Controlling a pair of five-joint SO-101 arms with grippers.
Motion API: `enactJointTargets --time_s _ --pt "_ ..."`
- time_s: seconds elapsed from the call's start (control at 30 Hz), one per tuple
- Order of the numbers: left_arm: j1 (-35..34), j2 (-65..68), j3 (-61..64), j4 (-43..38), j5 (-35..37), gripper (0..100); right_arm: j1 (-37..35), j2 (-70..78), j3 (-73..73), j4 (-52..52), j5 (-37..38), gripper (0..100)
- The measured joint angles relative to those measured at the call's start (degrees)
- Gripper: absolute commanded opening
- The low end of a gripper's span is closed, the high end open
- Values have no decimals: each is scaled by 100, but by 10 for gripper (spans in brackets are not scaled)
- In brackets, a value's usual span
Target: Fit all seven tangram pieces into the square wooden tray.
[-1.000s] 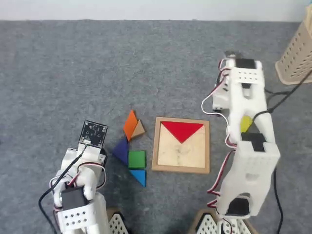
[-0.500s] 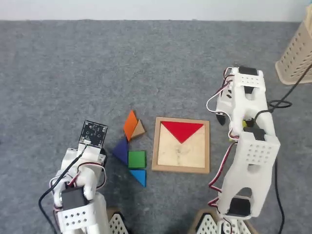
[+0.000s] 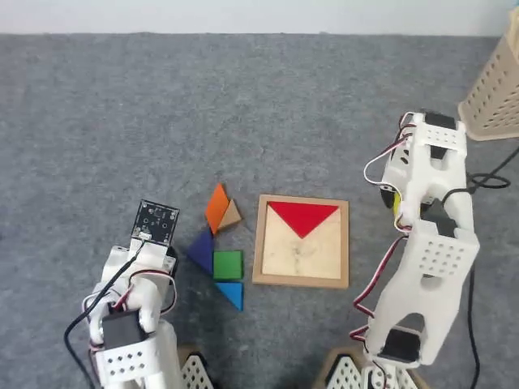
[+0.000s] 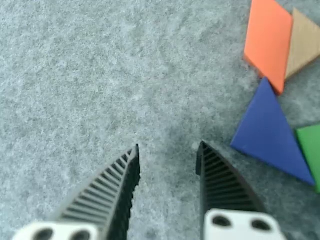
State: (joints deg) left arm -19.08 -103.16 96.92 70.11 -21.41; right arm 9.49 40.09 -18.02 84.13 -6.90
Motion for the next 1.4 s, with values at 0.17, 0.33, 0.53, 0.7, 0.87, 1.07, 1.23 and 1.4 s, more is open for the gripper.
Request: enactJointTargets --time_s 0.17,0.33,0.53,0.7,0.87,1.07,1.23,1.4 --pt "0 0 0 0 0 175 132 9 -149 396 9 213" --pt "0 0 0 0 0 175 132 -290 -378 677 -352 217" --pt "0 0 0 0 0 175 -176 -431 -870 88 -457 217" --pt "0 0 0 0 0 175 -220 -352 -905 -756 -624 218" --pt "0 0 0 0 0 175 -220 193 -958 -949 -879 219" --pt "0 0 0 0 0 175 -105 448 -1204 -554 -677 217" --pt "0 0 0 0 0 175 -141 457 -1257 -53 167 217" --pt "0 0 0 0 0 175 -448 475 -1248 334 1046 216"
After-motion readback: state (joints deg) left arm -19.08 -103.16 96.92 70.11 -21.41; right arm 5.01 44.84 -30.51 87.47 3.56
